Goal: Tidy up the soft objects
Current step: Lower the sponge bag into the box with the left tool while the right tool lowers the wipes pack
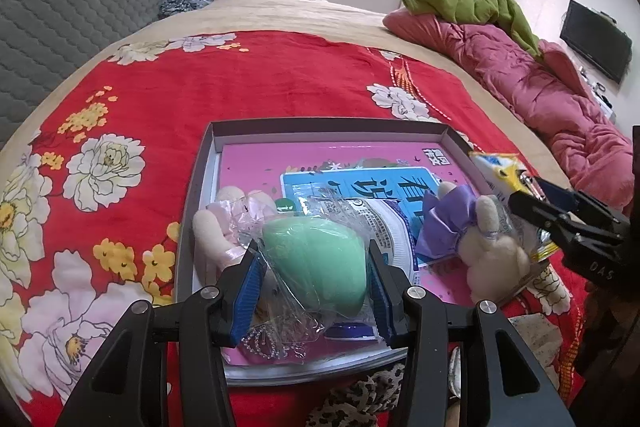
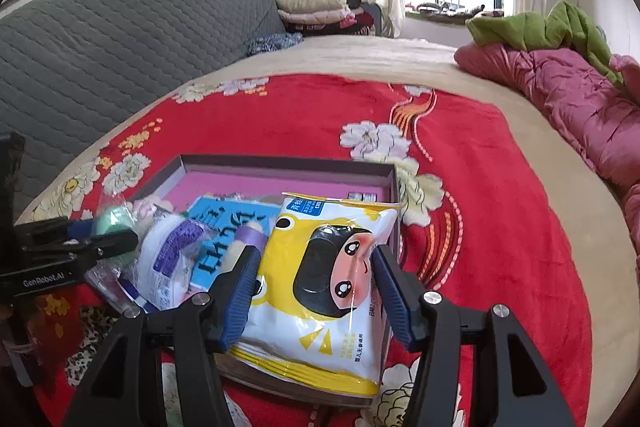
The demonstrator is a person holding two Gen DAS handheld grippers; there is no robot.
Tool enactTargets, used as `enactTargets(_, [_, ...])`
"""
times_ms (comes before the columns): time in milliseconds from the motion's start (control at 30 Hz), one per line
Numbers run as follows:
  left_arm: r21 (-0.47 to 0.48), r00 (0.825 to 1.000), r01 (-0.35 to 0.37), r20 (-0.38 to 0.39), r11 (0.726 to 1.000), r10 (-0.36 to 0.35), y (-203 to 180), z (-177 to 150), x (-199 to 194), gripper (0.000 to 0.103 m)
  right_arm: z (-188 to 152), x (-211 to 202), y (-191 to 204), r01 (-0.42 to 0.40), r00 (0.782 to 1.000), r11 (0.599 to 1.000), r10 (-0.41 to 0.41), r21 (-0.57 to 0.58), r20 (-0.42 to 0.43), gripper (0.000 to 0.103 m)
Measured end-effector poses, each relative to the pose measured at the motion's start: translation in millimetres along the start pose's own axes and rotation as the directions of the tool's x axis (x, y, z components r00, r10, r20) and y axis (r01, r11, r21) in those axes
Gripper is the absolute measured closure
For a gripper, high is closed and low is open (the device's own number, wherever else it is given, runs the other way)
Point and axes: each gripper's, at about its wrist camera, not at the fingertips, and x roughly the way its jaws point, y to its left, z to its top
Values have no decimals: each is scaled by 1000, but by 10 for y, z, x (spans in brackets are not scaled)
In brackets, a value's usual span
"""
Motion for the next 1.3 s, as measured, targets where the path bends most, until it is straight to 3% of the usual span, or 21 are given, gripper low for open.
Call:
enactTargets(400, [7,1000,-6,-8,1000,6,7,-17,19,53,-110,106,101,-21,999,999,20,-24,-45,45])
enactTargets(1300, [15,1000,5,-15,1000,-5,-3,-12,18,53,-112,109,117,-1,999,1000,0,-25,-53,44])
